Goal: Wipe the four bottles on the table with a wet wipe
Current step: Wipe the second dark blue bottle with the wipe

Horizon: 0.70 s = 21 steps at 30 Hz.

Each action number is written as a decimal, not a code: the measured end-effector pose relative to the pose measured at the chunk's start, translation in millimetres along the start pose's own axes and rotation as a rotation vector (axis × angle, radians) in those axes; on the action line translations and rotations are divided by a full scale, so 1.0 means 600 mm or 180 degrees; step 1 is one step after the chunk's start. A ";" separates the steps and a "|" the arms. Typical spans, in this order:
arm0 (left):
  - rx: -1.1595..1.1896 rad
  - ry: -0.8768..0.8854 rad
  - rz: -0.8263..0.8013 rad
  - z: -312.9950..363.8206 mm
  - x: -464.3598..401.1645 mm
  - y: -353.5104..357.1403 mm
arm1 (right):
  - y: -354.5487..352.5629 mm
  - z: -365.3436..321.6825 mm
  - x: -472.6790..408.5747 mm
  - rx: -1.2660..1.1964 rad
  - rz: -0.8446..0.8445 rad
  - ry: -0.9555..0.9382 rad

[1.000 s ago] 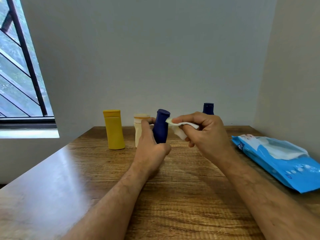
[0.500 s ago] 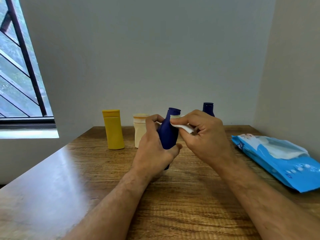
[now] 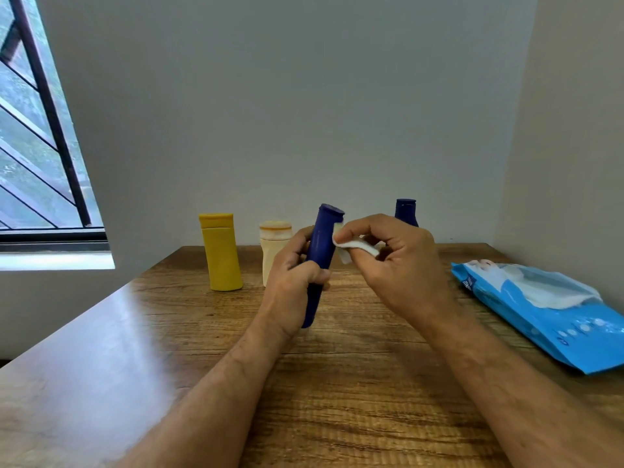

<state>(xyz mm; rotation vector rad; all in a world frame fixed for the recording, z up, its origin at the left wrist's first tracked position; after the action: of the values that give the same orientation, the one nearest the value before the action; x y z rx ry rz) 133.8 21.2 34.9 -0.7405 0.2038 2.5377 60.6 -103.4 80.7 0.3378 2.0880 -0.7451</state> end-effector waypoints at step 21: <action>0.0556 -0.0556 0.0177 -0.013 0.012 -0.006 | 0.007 0.010 0.003 -0.0054 -0.0152 0.0267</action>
<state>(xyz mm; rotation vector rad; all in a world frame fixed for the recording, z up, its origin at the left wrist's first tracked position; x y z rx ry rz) 133.8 25.0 24.2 -0.4497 0.3856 2.5793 65.4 -104.0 75.1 0.3157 2.1869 -0.7526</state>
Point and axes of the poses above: each hand's wrist, its own x-axis away from the middle knuckle, its own y-axis out of the palm, z = x × y, the point moved 6 cm from there along -x, towards the middle knuckle, and after that the axes turned 5 degrees about -z, right-handed, at the moved point
